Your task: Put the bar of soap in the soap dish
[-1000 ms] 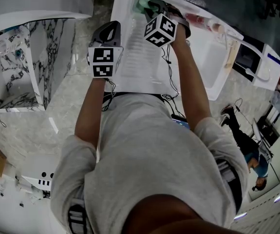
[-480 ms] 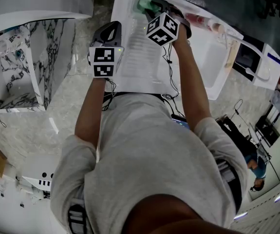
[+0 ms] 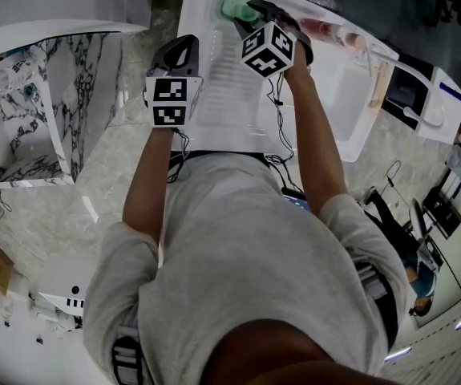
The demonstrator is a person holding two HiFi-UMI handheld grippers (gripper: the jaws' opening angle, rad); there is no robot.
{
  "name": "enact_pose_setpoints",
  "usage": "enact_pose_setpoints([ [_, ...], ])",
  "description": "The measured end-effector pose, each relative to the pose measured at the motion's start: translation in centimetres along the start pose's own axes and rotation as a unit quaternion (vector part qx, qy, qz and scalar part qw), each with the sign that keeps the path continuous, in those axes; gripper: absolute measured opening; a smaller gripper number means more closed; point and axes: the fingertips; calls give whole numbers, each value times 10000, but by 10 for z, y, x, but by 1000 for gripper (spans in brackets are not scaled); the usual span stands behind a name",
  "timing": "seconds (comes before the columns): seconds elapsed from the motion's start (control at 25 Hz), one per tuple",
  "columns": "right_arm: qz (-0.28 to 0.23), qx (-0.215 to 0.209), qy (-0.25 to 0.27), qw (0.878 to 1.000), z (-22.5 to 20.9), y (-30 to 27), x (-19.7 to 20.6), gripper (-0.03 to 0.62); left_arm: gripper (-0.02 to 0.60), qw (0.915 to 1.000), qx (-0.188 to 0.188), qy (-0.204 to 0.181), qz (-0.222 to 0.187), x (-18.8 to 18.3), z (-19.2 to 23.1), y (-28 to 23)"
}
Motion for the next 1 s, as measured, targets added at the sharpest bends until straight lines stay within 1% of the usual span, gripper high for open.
enact_pose_setpoints([
  [0.24, -81, 68, -85, 9999, 3, 9, 4, 178, 17, 10000, 10, 2, 12, 2, -7, -1],
  [0.6, -258, 191, -256, 9992, 21, 26, 17, 173, 18, 10000, 42, -70, 50, 10, -26, -5],
  [0.8, -336, 299, -362, 9983, 31, 40, 29, 164, 18, 9999, 71, -134, 58, 15, -42, -5],
  [1.0, -418, 345, -448, 9975, 46, 56, 47, 158, 18, 9996, 99, -242, 73, 24, -67, -6],
])
Point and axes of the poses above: the fingertips, and each gripper's own axes: y backward along the fingers, z to its left, x out of its underside, and after that the axes turned 12 degrees about y, right-handed
